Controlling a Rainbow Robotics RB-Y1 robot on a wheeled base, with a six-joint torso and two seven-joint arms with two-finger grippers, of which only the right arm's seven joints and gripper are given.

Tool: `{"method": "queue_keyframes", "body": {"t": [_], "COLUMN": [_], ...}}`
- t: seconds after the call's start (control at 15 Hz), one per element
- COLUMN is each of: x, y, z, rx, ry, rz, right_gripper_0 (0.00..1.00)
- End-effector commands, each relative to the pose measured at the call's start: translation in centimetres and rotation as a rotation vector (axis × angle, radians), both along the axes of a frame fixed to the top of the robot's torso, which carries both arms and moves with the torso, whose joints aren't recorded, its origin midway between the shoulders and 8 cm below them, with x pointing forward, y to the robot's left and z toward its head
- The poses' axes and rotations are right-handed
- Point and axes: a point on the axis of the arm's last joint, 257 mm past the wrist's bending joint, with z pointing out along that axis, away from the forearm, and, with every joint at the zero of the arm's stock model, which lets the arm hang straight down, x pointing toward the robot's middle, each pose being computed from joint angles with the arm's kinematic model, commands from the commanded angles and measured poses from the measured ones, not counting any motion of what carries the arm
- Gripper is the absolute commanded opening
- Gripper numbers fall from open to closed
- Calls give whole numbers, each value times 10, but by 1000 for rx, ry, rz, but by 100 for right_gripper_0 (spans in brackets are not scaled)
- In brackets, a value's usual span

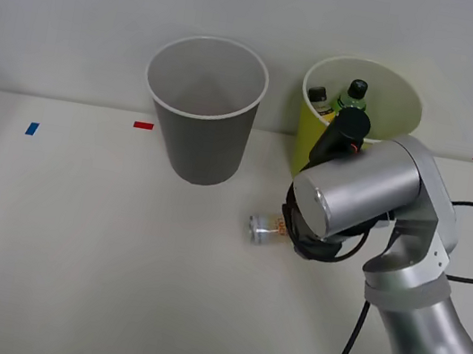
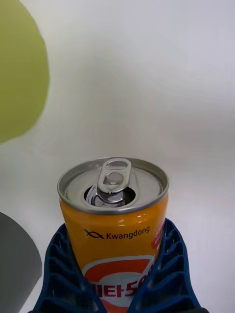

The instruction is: Put cans in the gray bin, plastic bottles in the light green bin

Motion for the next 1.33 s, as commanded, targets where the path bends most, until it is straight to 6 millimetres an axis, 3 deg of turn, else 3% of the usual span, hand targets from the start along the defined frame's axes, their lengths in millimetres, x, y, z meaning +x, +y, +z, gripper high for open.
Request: {"method": "queue_keyframes", "body": {"t": [0.07, 0.33, 0.53, 1.33], "x": [-10, -7, -16, -37], "y": [-41, -108, -145, -178], "z": [17, 26, 22, 32], "rx": [-175, -424, -592, -829], "ry": [-142, -256, -296, -354], "rz": [81, 58, 17, -22], "right_gripper_0": [0, 0, 0, 0]}}
